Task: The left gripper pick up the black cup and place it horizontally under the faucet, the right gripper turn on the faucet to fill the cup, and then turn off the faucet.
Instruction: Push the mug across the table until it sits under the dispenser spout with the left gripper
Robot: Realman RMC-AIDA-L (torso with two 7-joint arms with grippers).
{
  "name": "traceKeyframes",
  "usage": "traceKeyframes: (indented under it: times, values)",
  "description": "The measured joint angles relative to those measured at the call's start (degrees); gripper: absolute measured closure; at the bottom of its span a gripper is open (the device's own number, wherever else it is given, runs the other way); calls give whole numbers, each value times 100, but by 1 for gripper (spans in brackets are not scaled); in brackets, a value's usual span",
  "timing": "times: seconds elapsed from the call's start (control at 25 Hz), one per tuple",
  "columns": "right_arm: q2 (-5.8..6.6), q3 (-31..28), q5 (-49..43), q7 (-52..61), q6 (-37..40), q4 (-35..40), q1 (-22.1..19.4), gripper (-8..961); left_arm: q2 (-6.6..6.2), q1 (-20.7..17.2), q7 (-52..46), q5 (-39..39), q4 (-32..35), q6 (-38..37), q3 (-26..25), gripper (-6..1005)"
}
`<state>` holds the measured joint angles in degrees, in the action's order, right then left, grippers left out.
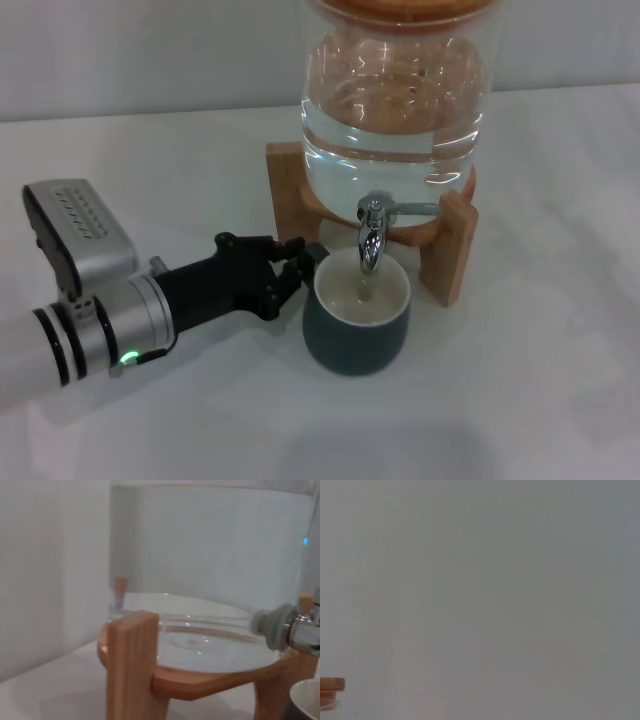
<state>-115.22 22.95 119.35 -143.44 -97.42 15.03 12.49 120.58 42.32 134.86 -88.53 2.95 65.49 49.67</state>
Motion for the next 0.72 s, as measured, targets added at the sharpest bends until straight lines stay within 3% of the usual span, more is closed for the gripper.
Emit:
traceKeyframes:
  times: [0.72]
  values:
    - [0, -2, 0, 0, -76, -82, -42, 238, -9, -5, 5, -25, -93, -27, -43, 672]
